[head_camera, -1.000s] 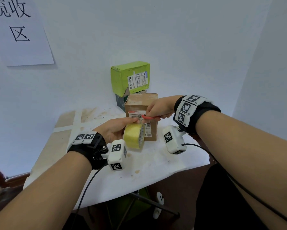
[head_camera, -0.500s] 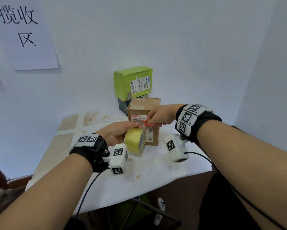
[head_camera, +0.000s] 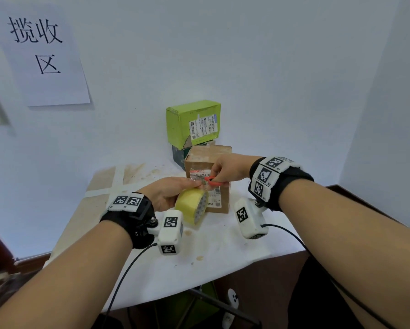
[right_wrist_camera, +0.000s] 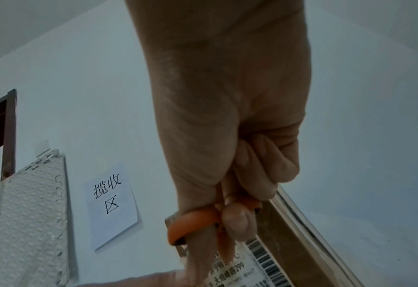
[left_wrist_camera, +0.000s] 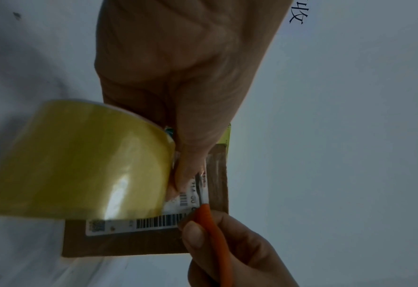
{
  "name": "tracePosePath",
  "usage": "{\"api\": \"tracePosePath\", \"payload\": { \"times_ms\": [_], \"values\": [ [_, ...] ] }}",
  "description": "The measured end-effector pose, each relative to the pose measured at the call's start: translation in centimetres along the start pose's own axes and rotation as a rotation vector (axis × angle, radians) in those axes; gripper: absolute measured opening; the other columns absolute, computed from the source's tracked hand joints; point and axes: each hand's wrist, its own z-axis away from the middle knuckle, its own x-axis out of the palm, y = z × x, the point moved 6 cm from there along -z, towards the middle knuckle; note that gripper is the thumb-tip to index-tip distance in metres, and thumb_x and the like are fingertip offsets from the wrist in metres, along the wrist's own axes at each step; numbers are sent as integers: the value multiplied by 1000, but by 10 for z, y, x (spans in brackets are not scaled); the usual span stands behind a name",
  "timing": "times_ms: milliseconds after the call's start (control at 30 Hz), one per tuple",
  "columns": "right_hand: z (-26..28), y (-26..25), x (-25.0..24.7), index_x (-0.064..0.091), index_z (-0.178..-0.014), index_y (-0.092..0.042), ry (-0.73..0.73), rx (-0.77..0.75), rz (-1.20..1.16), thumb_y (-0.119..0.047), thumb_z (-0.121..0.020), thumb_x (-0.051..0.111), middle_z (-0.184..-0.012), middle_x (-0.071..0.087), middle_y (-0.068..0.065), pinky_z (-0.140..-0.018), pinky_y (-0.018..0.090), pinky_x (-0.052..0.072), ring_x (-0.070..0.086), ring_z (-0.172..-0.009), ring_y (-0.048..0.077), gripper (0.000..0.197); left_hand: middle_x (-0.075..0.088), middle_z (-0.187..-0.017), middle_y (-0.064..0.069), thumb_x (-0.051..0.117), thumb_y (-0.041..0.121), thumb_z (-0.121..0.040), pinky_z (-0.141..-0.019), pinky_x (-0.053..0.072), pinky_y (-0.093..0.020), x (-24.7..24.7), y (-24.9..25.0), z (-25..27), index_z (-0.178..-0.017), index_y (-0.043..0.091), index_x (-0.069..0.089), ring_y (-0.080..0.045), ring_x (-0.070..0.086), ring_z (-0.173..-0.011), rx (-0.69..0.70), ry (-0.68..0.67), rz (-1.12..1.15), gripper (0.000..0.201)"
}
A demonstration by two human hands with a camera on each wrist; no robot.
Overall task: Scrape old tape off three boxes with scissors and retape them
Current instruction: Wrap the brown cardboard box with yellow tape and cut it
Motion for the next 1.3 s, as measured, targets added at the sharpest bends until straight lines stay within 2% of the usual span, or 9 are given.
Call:
{"api": "tracePosePath", "payload": {
  "times_ms": [100,200,400,533,700,933,1000,1167,1300],
  "values": [
    [-1,2,1,74,-83,-15,9,-20,-26,-35,-81,72,-56,56,-9,-68,18,40,49,-64,6,20,72,-108,-11,66,22,-90,-74,59,-30,-1,-2,6,-114,6,65,-22,70,-91,-48,-19,-91,29],
    [1,4,2,66,-71,-20,13,-21,-51,-36,-81,73,-53,56,-9,-52,13,38,47,-51,1,20,72,-103,-9,67,20,-88,-77,57,-29,-10,5,13,-104,8,69,-19,68,-88,-21,-5,-236,19],
    [7,8,17,65,-77,-22,-92,-1,-51,-36,-79,74,-59,59,-7,-46,15,33,42,-38,1,17,63,-81,1,72,25,-85,-62,41,-21,-46,45,32,-83,16,73,-14,54,-75,308,336,-542,10],
    [12,13,23,70,-93,-12,-125,22,44,-31,-84,71,-68,61,-4,-45,14,35,43,-46,5,21,47,-119,8,67,26,-89,-75,36,-27,-39,76,48,-85,16,71,-13,52,-90,623,473,-1006,12],
    [32,45,30,66,-82,-12,-261,281,273,-34,-86,67,-52,55,-4,-47,17,35,38,-53,10,23,27,-152,25,57,24,-93,-62,33,-22,-23,74,33,-85,12,68,-7,50,-89,512,278,-1505,18],
    [44,110,32,64,-108,-13,-206,566,223,-35,-99,48,-36,55,-10,-57,17,36,39,-55,10,29,26,-153,22,61,23,-91,-70,35,-25,-23,71,24,-75,18,64,-8,52,-86,515,275,-1482,17],
    [35,115,36,63,-102,-8,-115,550,225,-36,-98,47,-71,73,-1,-68,21,41,38,-56,13,32,31,-152,20,63,22,-90,-71,38,-26,-21,69,24,-69,21,61,-11,55,-82,545,293,-1407,21],
    [15,124,51,42,-66,-11,2,580,181,-30,-93,56,-114,68,10,-57,25,38,55,-68,23,36,35,-149,22,63,22,-90,-67,38,-27,-20,64,26,-69,16,63,-12,54,-75,563,354,-1357,22],
    [13,120,55,37,-64,-12,11,541,172,-34,-97,48,-111,66,9,-74,25,39,60,-99,23,41,37,-148,22,63,22,-90,-65,39,-25,-23,62,23,-76,10,70,-9,51,-69,583,357,-1327,19]
  ]
}}
